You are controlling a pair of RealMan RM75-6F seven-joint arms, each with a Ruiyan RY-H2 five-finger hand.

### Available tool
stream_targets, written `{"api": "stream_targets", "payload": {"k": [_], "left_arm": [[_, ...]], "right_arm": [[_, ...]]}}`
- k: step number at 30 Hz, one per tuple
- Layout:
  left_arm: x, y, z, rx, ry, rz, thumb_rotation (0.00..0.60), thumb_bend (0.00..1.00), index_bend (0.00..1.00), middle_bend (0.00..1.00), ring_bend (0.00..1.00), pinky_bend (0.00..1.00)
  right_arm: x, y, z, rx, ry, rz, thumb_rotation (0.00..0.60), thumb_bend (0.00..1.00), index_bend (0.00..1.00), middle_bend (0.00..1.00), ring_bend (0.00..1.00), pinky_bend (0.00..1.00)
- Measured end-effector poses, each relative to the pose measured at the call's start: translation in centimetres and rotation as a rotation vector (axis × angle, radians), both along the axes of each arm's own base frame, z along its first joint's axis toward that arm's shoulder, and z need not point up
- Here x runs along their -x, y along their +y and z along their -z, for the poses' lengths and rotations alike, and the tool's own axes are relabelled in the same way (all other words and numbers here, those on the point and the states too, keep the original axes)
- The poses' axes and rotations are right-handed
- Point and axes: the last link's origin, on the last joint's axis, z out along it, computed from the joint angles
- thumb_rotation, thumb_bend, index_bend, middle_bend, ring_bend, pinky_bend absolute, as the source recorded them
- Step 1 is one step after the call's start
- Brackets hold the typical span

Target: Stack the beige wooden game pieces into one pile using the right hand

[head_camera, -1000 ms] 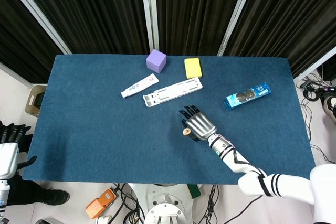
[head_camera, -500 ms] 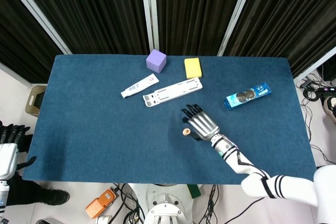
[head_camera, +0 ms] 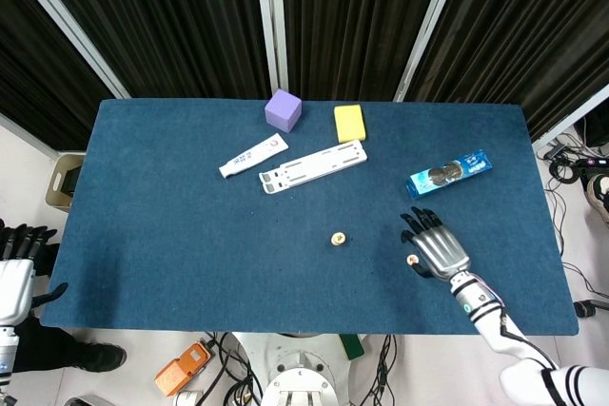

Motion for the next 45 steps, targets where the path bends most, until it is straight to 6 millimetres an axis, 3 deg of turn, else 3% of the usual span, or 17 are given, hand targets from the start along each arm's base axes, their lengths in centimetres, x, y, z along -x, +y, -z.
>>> {"api": "stream_targets", "payload": {"k": [6,19,31,38,45], "left_arm": [[-0.1,0.0,0.1,0.001,-0.001,0.003,0.600,0.00,0.18,0.14,0.08,0.00],[0.2,-0.2,0.1,-0.001,-0.002,-0.006,0.600,0.00,0.18,0.14,0.08,0.00],[0.4,-0.3,0.0,-0.007,-0.004,-0.009,0.600,0.00,0.18,0.14,0.08,0.00],[0.1,-0.2,0.0,-0.004,-0.003,0.003,0.600,0.00,0.18,0.14,0.08,0.00],[0.2,-0.2,0.2,-0.001,-0.008,-0.005,0.600,0.00,0.18,0.14,0.08,0.00]], "right_arm": [[1.4,0.1,0.5,-0.007,0.005,0.021,0.600,0.38,0.48,0.18,0.08,0.15],[1.8,-0.1,1.8,-0.032,0.019,0.028,0.600,0.41,0.49,0.18,0.08,0.15],[1.7,-0.4,2.1,-0.034,0.011,0.038,0.600,0.54,0.56,0.18,0.08,0.15],[-1.1,-1.8,1.1,-0.007,-0.072,-0.002,0.600,0.54,0.55,0.18,0.08,0.15],[-6.0,-4.3,1.7,-0.015,-0.126,-0.094,0.600,0.53,0.55,0.18,0.08,0.15]]}}
